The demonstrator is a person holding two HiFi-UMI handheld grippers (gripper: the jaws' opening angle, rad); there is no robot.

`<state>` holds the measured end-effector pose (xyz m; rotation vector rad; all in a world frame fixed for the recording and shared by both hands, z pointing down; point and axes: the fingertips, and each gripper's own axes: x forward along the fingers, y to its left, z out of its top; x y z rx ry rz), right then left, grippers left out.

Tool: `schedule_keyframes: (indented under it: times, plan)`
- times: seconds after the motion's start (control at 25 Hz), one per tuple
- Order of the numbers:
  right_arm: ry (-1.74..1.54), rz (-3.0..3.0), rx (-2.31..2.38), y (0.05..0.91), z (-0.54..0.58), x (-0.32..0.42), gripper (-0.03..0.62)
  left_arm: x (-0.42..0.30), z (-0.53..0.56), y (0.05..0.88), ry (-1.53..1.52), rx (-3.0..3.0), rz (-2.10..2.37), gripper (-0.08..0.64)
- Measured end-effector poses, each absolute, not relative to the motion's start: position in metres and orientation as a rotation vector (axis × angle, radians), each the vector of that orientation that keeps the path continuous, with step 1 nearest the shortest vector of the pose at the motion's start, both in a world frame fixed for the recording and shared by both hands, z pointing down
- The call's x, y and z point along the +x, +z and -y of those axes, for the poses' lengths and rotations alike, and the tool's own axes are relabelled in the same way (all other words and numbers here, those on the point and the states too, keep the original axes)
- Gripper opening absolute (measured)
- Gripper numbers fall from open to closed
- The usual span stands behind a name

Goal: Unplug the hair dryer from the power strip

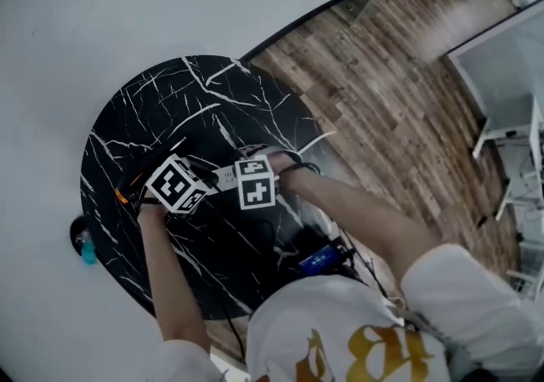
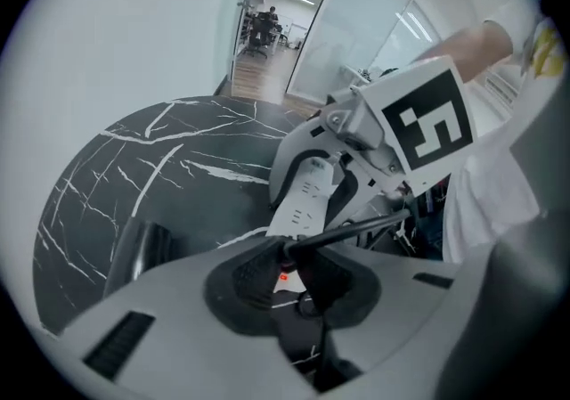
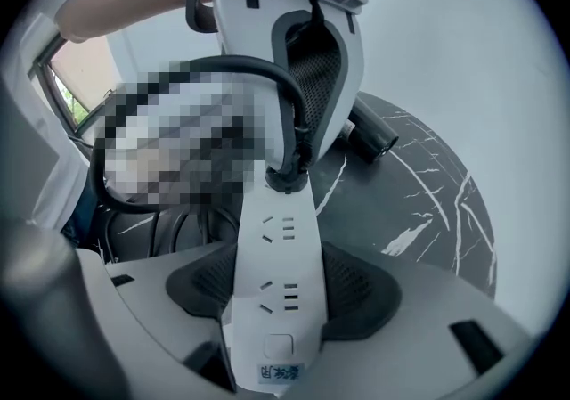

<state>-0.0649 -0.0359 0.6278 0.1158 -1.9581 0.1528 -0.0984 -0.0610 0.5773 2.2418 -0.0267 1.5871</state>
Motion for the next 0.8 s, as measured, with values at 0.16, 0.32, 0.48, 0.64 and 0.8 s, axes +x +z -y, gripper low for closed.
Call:
schedule_keyframes:
  times: [0.16, 0.32, 0.48, 0.64, 0.8]
  plan:
    - [0.155, 1.954, 0.104, 0.627, 0.036, -0.065, 0.268, -0.099, 0.054, 0.576, 1.767, 2.283, 0.107, 0.051]
    - [0.141, 1.959, 0.108, 0.627, 0.035, -0.065, 0.268, -0.1, 0.063, 0.576, 1.657, 2.259, 0.061, 0.051]
    - [0.161, 1.961, 0.115, 0.627, 0.036, -0.065, 0.268, -0.097, 0.062, 0.576, 1.573, 2.23, -0.003, 0.055]
    - [0.171, 1.95, 0.118, 0.628, 0.036, -0.065, 0.268, -0.097, 0.052, 0.574, 1.745, 2.301, 0.08, 0.051]
    - [0.168, 1.945, 0.121, 0.627, 0.038, -0.063, 0.268, -0.111, 0.051, 0.563, 1.716, 2.294, 0.062, 0.048]
